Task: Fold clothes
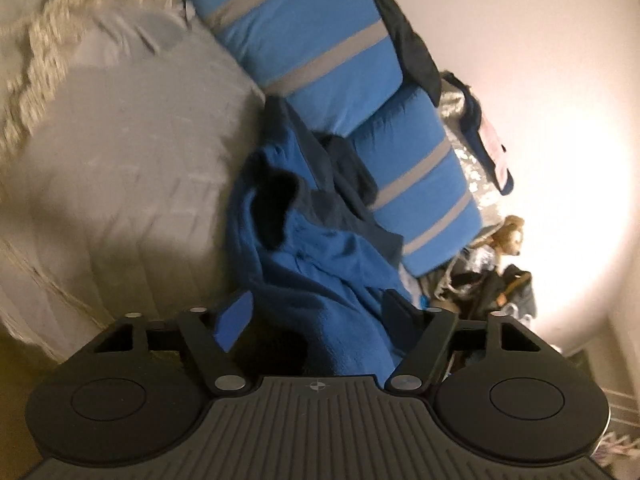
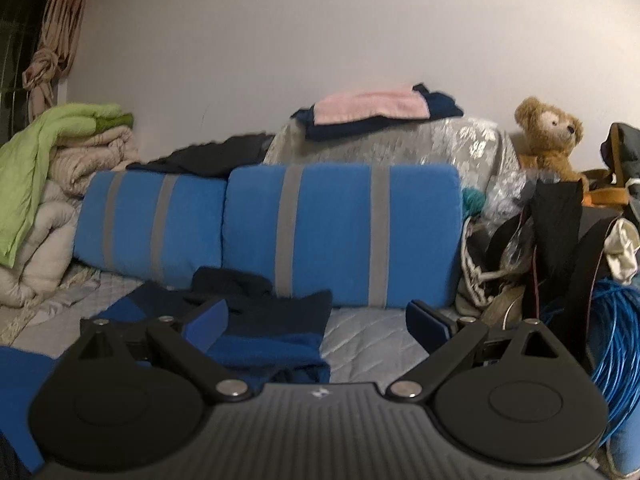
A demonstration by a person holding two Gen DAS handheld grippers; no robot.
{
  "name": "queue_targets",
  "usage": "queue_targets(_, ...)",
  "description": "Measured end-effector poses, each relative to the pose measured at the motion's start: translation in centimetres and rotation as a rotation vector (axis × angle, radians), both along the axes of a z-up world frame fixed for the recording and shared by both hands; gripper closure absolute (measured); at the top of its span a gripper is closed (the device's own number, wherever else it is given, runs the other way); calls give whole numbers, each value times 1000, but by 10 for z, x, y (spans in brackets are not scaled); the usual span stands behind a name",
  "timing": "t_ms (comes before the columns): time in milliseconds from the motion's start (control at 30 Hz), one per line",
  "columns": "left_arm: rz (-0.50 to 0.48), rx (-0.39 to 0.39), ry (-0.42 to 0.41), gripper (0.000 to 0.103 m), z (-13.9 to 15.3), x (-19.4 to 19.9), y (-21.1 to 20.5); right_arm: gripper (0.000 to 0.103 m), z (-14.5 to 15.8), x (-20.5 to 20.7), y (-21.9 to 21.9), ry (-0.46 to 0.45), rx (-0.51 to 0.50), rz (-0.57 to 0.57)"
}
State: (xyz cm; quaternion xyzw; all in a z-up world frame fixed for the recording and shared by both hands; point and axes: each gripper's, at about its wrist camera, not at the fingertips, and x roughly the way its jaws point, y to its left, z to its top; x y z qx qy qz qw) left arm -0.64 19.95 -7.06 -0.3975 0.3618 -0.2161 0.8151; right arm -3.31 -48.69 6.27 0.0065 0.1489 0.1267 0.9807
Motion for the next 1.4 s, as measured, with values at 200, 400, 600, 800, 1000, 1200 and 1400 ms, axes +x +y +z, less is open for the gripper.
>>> queue_targets(200,-136,-74,66,75,-17,9,-16,3,-32,-1,3,118,-9,39)
queue_targets(400,-149,-89,61,79,-20,8,-16,3,-95,-2,-19,353,211,81)
queue_targets(600,-166,-121,88,79,-24,11,-15,7,-159,-7,-44,540,492,92)
queue_targets(800,-159,-148,104,79,-25,13,-16,28,-202,-17,-58,605,732,157)
queue_targets(1000,-126,-129,91,85,-21,7,-21,76,-227,-21,-65,662,914,212)
queue_targets(1200,-66,-49,9,86,7,-5,-28,95,-195,-27,-61,595,907,205)
queue_targets(1400,-5,10,-63,87,38,-14,-40,97,-132,-29,-58,487,851,178)
